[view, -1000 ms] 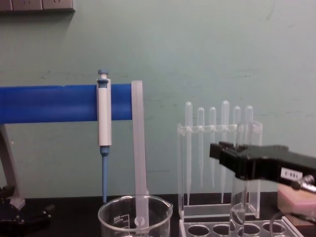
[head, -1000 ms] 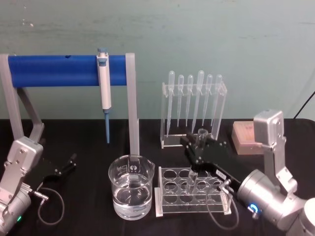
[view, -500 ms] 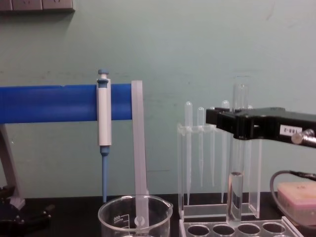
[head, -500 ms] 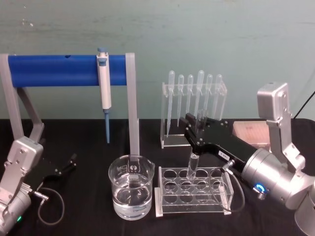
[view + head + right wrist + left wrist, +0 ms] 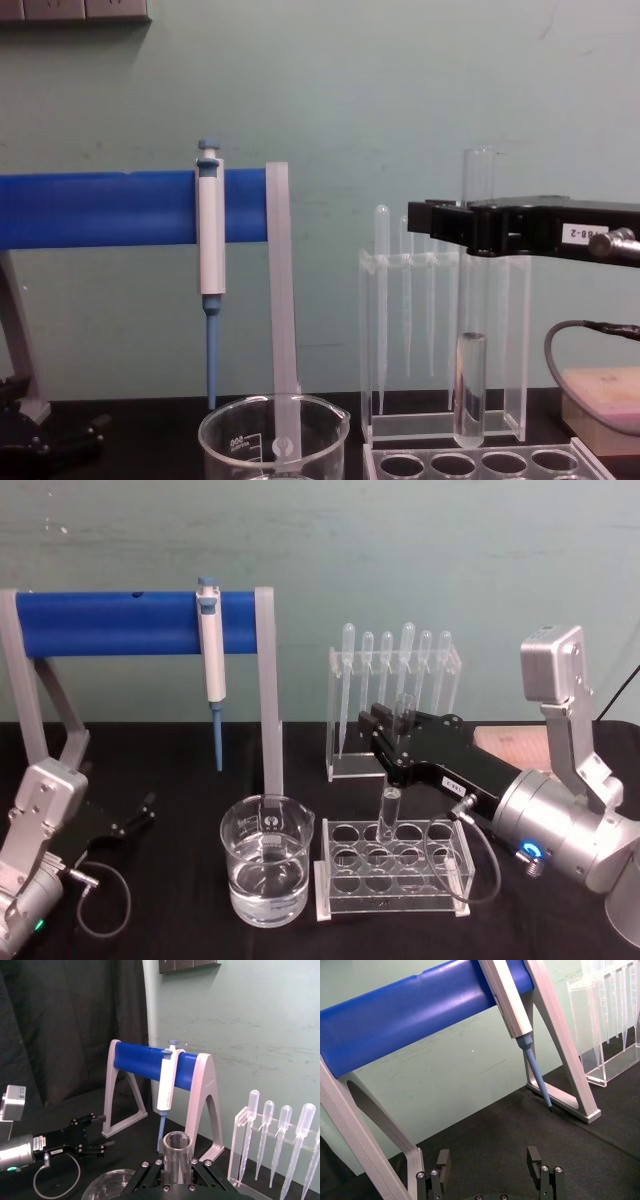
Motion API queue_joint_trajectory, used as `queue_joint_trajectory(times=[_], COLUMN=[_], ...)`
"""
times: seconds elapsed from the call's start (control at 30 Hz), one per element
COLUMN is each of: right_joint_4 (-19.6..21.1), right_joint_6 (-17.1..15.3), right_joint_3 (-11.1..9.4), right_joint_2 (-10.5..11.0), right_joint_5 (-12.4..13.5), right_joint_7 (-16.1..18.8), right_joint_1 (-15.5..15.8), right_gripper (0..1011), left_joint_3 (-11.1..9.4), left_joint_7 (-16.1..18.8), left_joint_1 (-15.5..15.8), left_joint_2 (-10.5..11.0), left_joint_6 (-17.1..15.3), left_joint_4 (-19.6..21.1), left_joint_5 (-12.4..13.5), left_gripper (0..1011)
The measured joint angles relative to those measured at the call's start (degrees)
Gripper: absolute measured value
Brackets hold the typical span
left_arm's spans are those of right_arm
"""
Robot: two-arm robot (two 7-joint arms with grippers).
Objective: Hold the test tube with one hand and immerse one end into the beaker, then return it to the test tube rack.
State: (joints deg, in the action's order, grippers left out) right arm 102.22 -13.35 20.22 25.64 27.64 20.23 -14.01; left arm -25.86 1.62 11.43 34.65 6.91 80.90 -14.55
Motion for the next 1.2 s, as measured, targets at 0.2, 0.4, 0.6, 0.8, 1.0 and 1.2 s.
queue_joint_trajectory(times=[0.2, 0.4, 0.6, 0.8, 1.0, 1.2], right_joint_4=[0.08, 0.08, 0.04, 0.01, 0.20, 1.47], right_joint_6=[-0.33, -0.38, -0.38, -0.37, -0.31, -0.21], right_joint_3=[0.59, 0.72, 0.66, 0.63, 0.46, 0.92], right_joint_2=[0.50, 0.55, 0.52, 0.49, 0.90, 1.45], right_joint_5=[0.53, 0.61, 0.61, 0.60, 0.73, 0.88], right_joint_7=[-0.17, -0.20, -0.21, -0.21, -0.26, -0.24], right_joint_1=[-0.43, -0.52, -0.49, -0.46, -0.13, -0.34], right_gripper=[151, 151, 151, 150, 151, 151], left_joint_3=[0.00, 0.00, 0.00, 0.00, 0.00, 0.00], left_joint_7=[0.00, 0.00, 0.00, 0.00, 0.00, 0.00], left_joint_1=[0.00, 0.00, 0.00, 0.00, 0.00, 0.00], left_joint_2=[0.00, 0.00, 0.00, 0.00, 0.00, 0.00], left_joint_6=[0.00, 0.00, 0.00, 0.00, 0.00, 0.00], left_joint_4=[0.00, 0.00, 0.00, 0.00, 0.00, 0.00], left_joint_5=[0.00, 0.01, 0.00, 0.00, 0.00, 0.00], left_gripper=[1000, 1000, 1000, 1000, 1000, 1000])
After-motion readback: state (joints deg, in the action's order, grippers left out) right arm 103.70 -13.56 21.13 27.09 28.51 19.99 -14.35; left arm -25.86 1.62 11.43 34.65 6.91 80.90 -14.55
